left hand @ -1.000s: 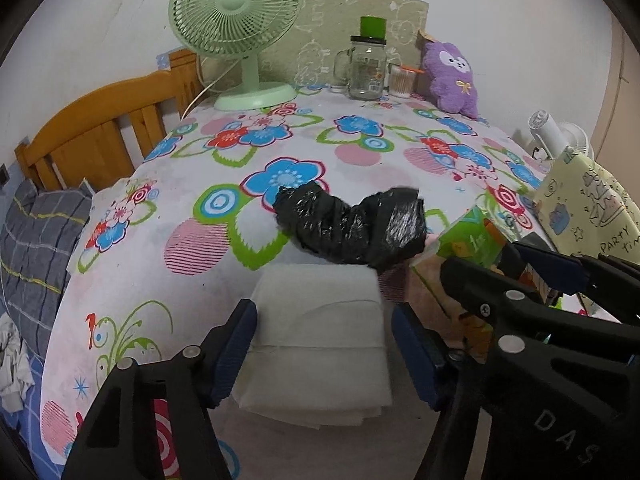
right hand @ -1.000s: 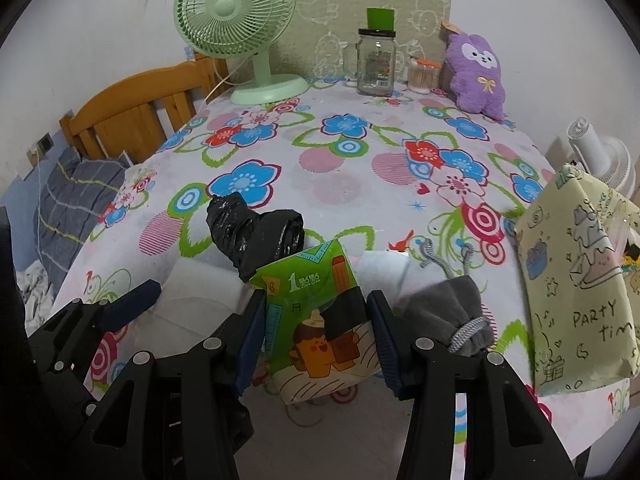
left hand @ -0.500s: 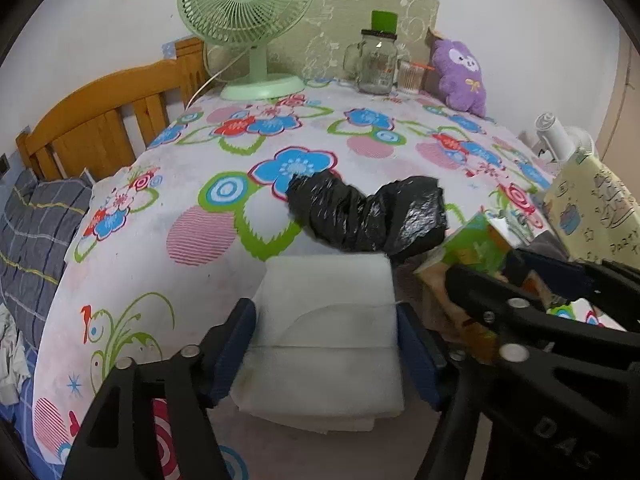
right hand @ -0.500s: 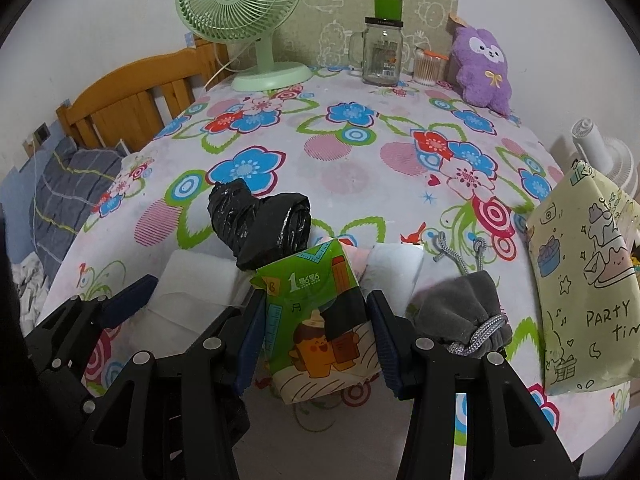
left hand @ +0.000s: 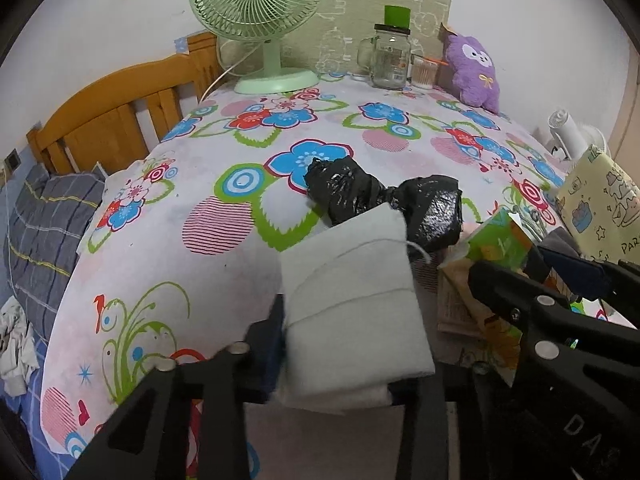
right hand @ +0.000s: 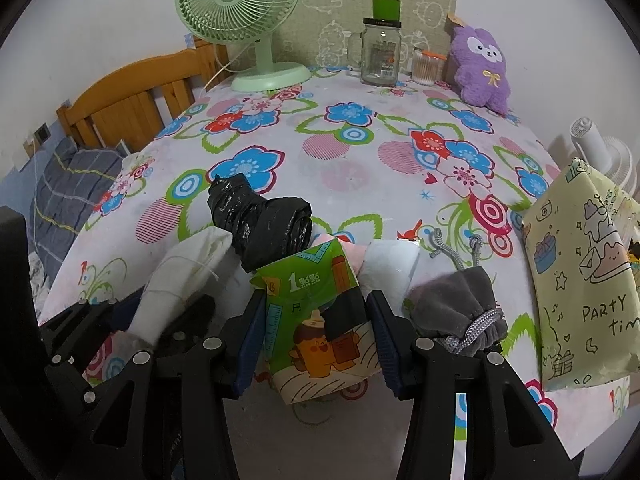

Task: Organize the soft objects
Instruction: 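Close the left tool on the white folded cloth and lift it, then carry the white cloth and green snack box toward the patterned box with both tools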

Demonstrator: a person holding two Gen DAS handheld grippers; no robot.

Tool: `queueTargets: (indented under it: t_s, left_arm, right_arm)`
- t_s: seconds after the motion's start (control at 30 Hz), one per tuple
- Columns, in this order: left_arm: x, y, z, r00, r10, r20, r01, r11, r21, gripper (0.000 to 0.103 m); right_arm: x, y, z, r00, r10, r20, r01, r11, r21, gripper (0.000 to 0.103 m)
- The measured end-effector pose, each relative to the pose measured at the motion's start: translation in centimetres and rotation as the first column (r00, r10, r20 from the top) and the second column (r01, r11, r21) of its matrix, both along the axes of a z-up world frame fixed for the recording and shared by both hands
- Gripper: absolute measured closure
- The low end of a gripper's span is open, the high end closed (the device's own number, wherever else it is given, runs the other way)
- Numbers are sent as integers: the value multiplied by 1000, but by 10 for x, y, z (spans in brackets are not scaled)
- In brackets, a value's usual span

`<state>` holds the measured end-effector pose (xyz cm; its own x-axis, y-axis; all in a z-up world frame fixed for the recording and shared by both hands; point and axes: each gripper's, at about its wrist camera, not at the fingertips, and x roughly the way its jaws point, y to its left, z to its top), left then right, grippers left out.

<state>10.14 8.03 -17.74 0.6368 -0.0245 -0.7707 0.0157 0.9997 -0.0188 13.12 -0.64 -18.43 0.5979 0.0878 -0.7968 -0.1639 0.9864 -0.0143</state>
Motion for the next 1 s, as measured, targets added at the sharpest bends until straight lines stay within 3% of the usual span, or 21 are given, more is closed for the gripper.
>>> queueTargets:
  t_s: [0.07, 0.17, 0.5, 1.0]
  left_arm:
    - [-1, -2, 1, 1000, -8, -5, 8, 1000, -13, 81]
    - [-6, -8, 5, 1000, -29, -1, 29, 999, -28, 84]
    - [-20, -28, 31, 997, -52, 55, 53, 998, -17, 85]
    - [-35, -61, 76, 988, -85, 132, 88, 996, -13, 85]
  right_arm:
    - [-1, -1, 2, 1000, 1, 3, -1, 1000, 3, 50]
    - [-4, -2, 5, 1000, 2, 10, -2, 1000, 5, 50]
    - [-14, -16, 20, 999, -13, 40, 12, 1000, 23, 50]
    - [-34, -44, 65, 991, -39, 131, 33, 998, 48, 50]
